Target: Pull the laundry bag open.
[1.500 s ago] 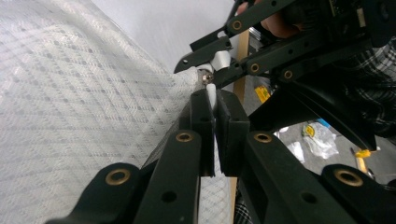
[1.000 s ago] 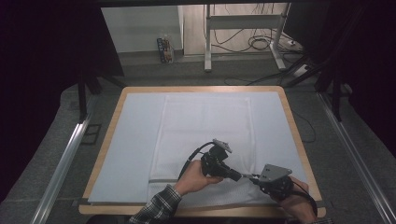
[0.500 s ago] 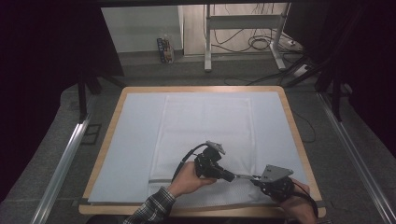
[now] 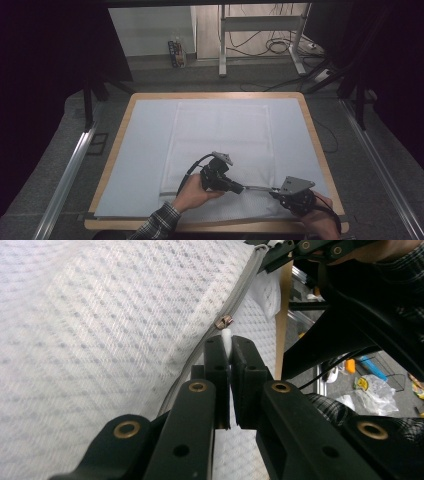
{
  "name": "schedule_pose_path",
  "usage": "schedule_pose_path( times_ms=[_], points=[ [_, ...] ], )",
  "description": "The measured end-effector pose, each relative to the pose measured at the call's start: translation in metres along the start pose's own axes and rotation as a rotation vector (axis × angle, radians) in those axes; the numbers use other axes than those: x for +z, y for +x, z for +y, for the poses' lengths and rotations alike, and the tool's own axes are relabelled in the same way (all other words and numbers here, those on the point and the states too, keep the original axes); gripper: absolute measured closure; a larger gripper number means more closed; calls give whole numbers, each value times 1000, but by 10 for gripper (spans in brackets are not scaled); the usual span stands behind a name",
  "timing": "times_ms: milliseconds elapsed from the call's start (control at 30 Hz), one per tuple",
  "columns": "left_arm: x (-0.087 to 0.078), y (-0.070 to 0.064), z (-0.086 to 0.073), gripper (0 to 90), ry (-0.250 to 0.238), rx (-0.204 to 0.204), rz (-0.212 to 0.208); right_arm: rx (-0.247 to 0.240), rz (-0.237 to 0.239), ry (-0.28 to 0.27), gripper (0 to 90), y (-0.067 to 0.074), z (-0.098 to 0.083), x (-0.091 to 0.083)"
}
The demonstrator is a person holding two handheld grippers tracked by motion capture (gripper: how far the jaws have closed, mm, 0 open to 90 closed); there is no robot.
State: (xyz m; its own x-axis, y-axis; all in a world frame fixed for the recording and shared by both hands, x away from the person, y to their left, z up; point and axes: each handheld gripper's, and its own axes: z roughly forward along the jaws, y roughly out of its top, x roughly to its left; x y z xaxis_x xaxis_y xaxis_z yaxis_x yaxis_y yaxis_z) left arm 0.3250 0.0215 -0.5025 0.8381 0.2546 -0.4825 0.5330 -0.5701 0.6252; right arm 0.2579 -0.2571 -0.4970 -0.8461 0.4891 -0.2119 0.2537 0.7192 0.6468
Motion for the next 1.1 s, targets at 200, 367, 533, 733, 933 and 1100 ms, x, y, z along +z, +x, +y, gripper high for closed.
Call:
schedule_pose_path(
  times_ms=[200,367,533,733,933,1100],
  points=[
    [-5,1,-5,874,1,-8,25,5,-2,2,848,-1,0,0],
    [-10,4,-13,874,-4,-19,26,9,-3,2,848,-1,-1,0],
    [-15,7,-20,874,-15,-32,32,11,-5,3,848,-1,-1,0],
    [-21,8,-27,874,-23,-44,39,18,-3,5,847,-2,-1,0],
    [-29,10,-36,874,-37,-58,48,23,-1,3,847,-2,-1,1],
    [-34,11,-42,874,-42,-66,50,20,0,6,847,-1,-1,1]
  ],
)
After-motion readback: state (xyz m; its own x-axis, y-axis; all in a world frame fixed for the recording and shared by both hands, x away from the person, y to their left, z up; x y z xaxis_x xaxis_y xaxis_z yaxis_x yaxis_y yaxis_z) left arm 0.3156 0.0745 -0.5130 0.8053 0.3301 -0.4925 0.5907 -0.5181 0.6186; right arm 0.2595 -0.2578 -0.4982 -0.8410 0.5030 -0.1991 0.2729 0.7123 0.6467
